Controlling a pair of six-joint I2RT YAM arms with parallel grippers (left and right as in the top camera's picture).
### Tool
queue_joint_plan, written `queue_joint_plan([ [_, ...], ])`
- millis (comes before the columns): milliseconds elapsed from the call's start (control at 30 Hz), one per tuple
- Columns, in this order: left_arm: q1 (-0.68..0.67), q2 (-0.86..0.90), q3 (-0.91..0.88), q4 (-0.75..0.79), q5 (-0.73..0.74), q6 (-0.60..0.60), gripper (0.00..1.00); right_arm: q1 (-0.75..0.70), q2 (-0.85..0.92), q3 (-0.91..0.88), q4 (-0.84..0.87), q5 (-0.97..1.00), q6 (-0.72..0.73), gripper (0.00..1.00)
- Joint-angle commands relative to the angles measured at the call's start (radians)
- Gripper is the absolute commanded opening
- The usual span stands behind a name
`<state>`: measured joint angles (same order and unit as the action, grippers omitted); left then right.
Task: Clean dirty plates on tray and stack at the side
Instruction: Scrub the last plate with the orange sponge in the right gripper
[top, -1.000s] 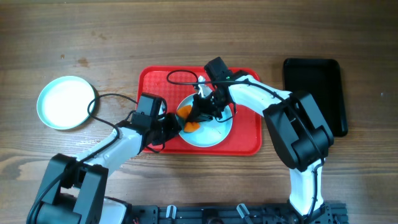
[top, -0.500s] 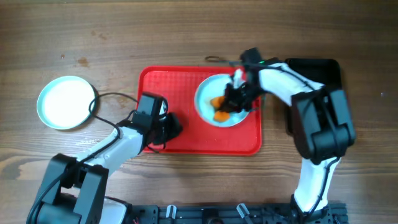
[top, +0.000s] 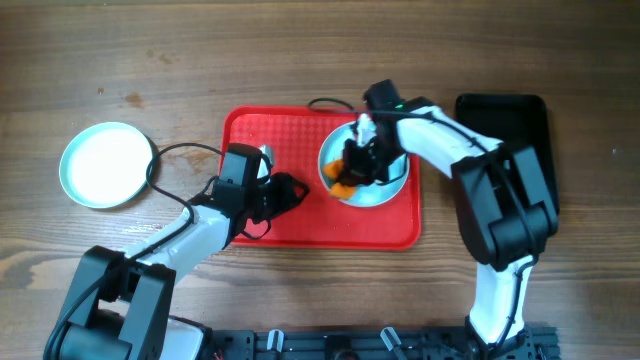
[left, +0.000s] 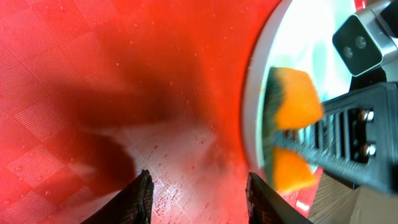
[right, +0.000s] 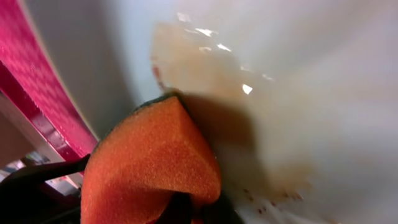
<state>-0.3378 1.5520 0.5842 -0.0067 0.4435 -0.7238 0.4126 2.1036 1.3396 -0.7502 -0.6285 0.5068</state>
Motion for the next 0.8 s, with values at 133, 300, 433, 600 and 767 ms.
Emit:
queue_joint_plan([
  [133,0.002,0.007,-0.003,0.002,0.013,-0.017,0.45,0.066,0.047,-0.029,0.059,0.077,0.085,0.04],
  [300,0.002,0.007,-0.003,-0.012,0.013,-0.017,0.45,0.035,0.047,-0.029,0.182,0.136,0.18,0.04],
  [433,0.002,0.007,-0.003,-0.013,0.024,-0.021,0.45,0.034,0.047,-0.029,0.329,0.121,0.28,0.04],
  [600,0.002,0.007,-0.003,-0.019,0.039,-0.021,0.44,0.032,0.047,-0.029,0.366,0.301,0.369,0.04],
  [767,0.002,0.007,-0.003,-0.031,0.039,-0.021,0.44,0.032,0.047,-0.029,0.152,0.654,0.383,0.04],
])
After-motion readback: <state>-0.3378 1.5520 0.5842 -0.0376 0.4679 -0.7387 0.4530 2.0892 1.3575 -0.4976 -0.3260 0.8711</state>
